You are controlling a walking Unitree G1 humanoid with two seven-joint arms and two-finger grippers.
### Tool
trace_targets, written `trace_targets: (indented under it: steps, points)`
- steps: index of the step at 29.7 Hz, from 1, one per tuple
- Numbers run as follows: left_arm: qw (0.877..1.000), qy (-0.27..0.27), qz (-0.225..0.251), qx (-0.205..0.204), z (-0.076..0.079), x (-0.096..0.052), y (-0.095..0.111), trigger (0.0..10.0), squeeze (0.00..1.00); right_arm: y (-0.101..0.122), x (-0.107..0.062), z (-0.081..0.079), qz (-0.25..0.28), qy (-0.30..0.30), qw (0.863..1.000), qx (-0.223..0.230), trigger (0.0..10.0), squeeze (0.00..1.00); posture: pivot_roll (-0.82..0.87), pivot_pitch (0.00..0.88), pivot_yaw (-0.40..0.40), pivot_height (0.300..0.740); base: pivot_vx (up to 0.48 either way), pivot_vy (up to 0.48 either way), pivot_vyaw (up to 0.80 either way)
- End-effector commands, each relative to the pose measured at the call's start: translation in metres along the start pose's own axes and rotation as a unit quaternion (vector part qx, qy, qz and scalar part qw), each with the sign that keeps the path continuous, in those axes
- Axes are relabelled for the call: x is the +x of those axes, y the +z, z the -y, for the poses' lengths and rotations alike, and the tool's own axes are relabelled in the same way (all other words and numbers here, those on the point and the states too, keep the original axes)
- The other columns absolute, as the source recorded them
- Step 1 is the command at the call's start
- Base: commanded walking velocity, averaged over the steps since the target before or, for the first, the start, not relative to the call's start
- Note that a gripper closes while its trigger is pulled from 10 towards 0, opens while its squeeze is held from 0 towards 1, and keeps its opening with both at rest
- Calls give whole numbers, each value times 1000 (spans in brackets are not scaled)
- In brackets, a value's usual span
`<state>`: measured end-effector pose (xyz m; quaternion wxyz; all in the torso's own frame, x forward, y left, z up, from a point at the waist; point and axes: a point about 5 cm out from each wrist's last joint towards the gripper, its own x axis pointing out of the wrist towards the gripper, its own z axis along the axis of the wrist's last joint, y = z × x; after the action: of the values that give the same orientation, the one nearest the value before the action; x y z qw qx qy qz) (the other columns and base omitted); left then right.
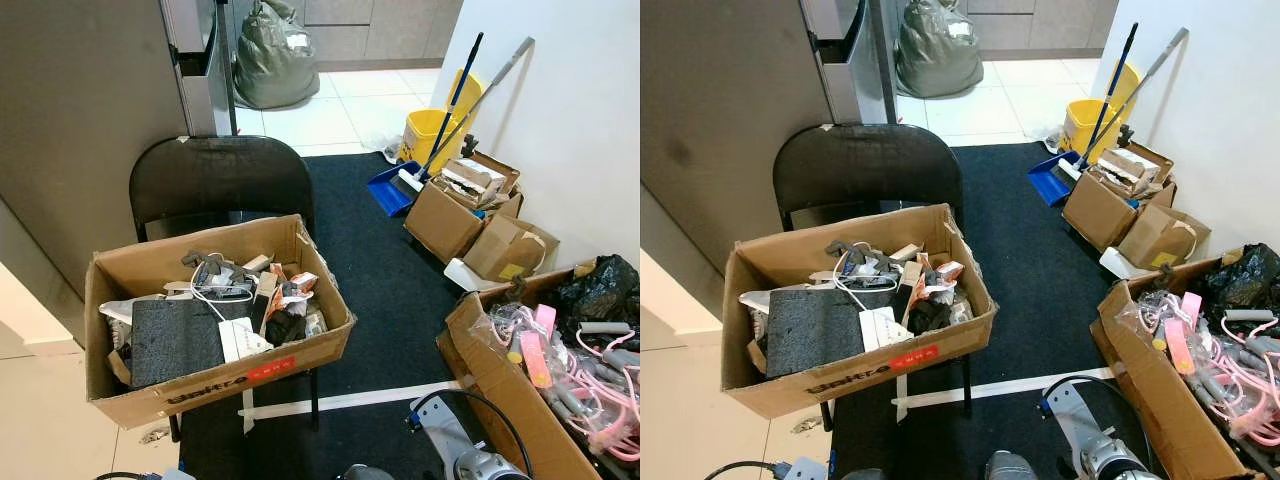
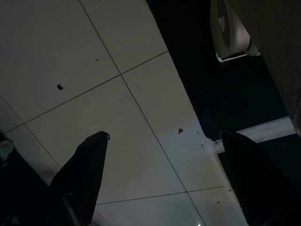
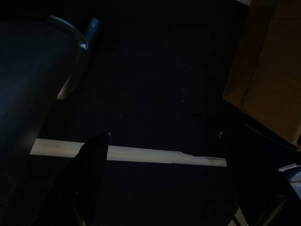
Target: Picking trash to rubbish bin
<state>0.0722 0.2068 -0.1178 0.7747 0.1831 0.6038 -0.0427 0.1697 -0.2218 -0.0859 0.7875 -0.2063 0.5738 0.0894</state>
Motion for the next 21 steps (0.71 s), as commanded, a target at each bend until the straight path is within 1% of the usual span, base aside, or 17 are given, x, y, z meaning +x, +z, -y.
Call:
trace_targets:
  steps: [1, 10, 15, 21]
  points:
    - [999, 4, 47, 0, -2, 1, 28, 10000, 0, -6, 0, 2, -7, -4, 1000, 11, 10000, 0, -20, 0, -29, 740, 0, 0, 0]
    - [999, 5, 47, 15, -6, 2, 29, 10000, 0, -8, 0, -2, -9, -1, 1000, 12, 10000, 0, -31, 0, -13, 740, 0, 0, 0]
    - [999, 9, 47, 17, -10, 2, 29, 10000, 0, -6, 0, -3, -7, 1, 1000, 8, 10000, 0, -27, 0, -11, 740, 0, 0, 0]
    - [999, 10, 45, 19, -11, 2, 27, 10000, 0, -2, 0, -2, -2, 1, 1000, 3, 10000, 0, -22, 0, -12, 740, 0, 0, 0]
